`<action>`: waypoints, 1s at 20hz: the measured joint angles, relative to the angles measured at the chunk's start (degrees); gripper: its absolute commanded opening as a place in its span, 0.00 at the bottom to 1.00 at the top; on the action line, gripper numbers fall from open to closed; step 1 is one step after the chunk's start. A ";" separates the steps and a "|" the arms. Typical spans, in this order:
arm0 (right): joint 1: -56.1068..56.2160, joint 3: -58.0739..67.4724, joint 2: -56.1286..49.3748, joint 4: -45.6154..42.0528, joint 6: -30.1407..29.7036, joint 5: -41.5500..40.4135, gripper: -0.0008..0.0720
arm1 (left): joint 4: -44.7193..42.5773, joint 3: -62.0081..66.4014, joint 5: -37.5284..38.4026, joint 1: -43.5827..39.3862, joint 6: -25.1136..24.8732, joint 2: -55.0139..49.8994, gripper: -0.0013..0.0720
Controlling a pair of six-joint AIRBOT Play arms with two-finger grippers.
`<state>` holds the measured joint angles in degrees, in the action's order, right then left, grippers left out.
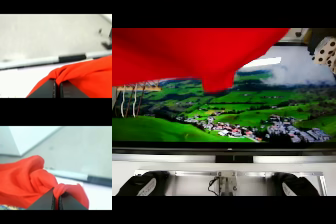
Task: Fold the shirts.
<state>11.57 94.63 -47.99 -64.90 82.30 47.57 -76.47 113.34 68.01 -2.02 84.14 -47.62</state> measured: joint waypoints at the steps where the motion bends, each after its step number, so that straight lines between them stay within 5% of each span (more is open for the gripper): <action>1: -0.13 0.50 2.51 -0.07 0.02 0.17 0.11 | 0.35 1.46 0.39 0.31 0.20 1.01 0.07; 7: -0.39 1.60 10.08 -8.46 5.07 3.89 0.11 | -0.81 0.39 8.33 0.81 2.25 4.22 0.07; 14: -0.39 -0.11 3.50 -24.39 5.92 20.52 0.11 | -0.66 -18.58 10.99 0.87 2.82 2.27 0.07; 18: -0.42 -8.74 -4.81 -33.09 6.43 24.04 0.11 | -0.28 -35.12 4.96 0.87 2.64 -2.84 0.07; 20: -0.37 -13.68 -10.29 -35.34 9.86 18.84 0.11 | 0.11 -41.64 -1.14 0.87 2.62 -7.80 0.07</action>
<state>11.20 80.95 -58.28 -100.25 92.16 66.41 -76.36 71.70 66.87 -1.15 86.76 -55.42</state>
